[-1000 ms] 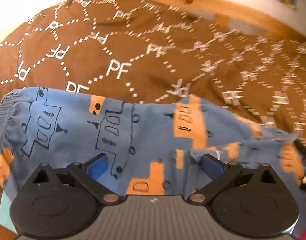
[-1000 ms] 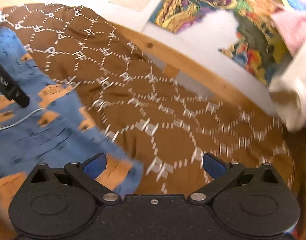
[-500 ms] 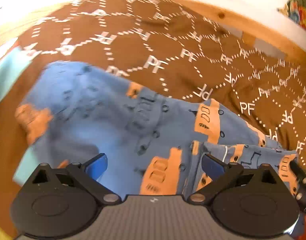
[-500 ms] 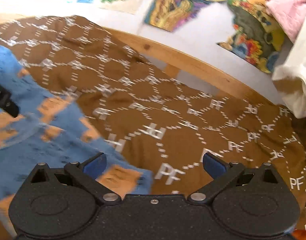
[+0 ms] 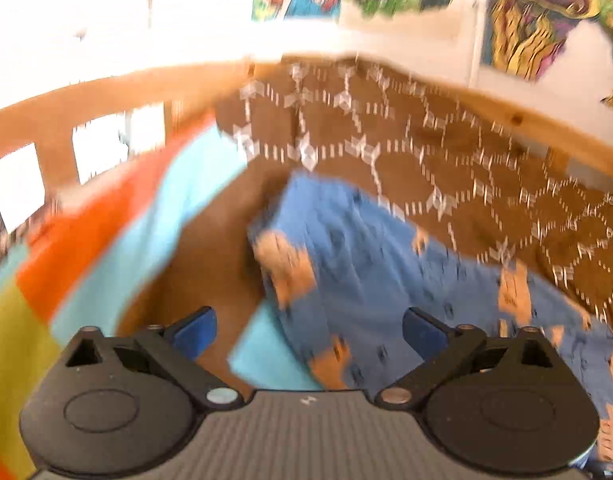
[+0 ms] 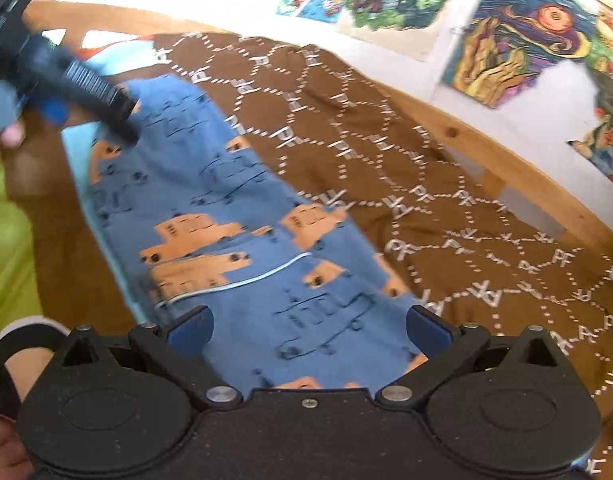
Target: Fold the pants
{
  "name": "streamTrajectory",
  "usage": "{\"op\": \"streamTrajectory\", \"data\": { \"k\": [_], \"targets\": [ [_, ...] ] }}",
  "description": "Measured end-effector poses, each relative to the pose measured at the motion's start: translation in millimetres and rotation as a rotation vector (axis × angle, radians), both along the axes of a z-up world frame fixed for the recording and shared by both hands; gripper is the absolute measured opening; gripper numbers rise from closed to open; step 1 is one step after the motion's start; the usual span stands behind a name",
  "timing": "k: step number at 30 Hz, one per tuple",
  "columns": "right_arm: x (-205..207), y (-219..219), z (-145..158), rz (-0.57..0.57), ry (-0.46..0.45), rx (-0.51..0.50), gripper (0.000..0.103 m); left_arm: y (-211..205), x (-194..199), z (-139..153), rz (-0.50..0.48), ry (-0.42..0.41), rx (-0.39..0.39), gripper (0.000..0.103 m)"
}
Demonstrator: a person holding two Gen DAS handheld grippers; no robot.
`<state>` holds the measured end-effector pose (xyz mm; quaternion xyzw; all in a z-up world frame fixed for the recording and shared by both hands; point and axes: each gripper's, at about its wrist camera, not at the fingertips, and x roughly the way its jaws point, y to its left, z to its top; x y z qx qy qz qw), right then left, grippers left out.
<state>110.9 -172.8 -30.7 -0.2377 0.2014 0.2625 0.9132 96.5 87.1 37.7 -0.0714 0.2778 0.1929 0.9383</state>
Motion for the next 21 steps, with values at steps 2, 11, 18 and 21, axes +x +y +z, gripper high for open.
{"op": "streamTrajectory", "data": {
  "k": [2,11,18,21],
  "targets": [
    [0,2,-4,0.001,0.018,-0.004,0.102,8,7,4,-0.026,-0.004,0.045,0.082],
    [15,0,-13,-0.04,0.08,0.038,0.102,21,20,19,-0.049,-0.051,0.093,0.021],
    [18,-1,-16,-0.05,0.1,0.056,0.102,23,38,0,-0.018,0.031,0.218,0.043],
    [18,-2,-16,-0.05,0.103,0.059,0.102,26,32,-3,-0.02,0.008,0.183,0.055]
  ]
}}
